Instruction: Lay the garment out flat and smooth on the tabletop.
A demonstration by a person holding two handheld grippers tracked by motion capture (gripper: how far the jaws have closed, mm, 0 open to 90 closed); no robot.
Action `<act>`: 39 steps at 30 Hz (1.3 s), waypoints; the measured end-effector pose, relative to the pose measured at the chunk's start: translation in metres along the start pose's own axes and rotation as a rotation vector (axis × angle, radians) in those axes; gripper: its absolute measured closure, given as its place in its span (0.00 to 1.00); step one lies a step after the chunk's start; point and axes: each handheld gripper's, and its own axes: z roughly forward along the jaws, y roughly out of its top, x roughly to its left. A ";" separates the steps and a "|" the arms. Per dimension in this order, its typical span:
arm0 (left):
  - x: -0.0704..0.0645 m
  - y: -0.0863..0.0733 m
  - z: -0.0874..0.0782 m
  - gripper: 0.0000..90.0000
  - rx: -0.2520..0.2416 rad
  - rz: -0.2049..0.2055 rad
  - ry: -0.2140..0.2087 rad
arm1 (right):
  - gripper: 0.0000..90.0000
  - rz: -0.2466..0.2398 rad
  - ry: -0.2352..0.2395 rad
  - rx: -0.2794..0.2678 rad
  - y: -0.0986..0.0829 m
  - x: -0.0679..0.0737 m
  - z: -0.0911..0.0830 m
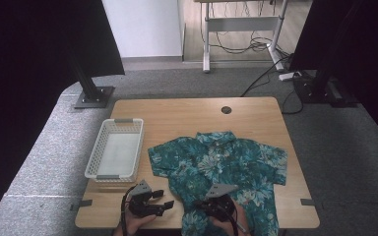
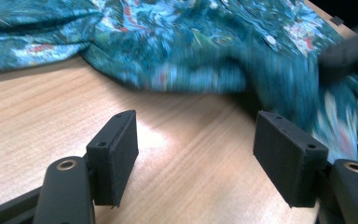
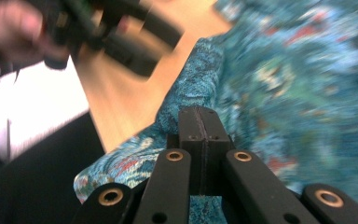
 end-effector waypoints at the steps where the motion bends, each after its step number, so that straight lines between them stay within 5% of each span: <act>1: -0.001 -0.001 0.000 0.33 0.001 0.003 -0.004 | 1.00 0.015 -0.008 -0.020 0.001 -0.003 -0.004; 7: -0.008 0.001 0.006 0.33 0.008 0.011 -0.028 | 0.99 0.118 -0.032 -0.062 -0.001 -0.032 -0.020; 15: -0.013 0.009 0.019 0.34 0.006 0.021 -0.039 | 0.86 0.156 -0.096 -0.004 -0.013 -0.045 -0.018; 19: -0.015 0.008 0.022 0.34 0.021 0.030 -0.045 | 0.76 0.098 -0.135 -0.001 -0.011 -0.034 -0.022; 26: -0.011 0.005 0.018 0.34 0.017 0.017 -0.036 | 0.67 0.010 -0.068 0.015 -0.008 -0.006 -0.019; 32: -0.009 0.004 0.018 0.34 0.017 0.008 -0.040 | 0.63 0.023 0.007 0.014 -0.012 -0.004 -0.014; 39: -0.010 0.009 0.026 0.34 0.021 0.005 -0.023 | 0.42 -0.025 0.066 0.083 -0.019 0.015 -0.003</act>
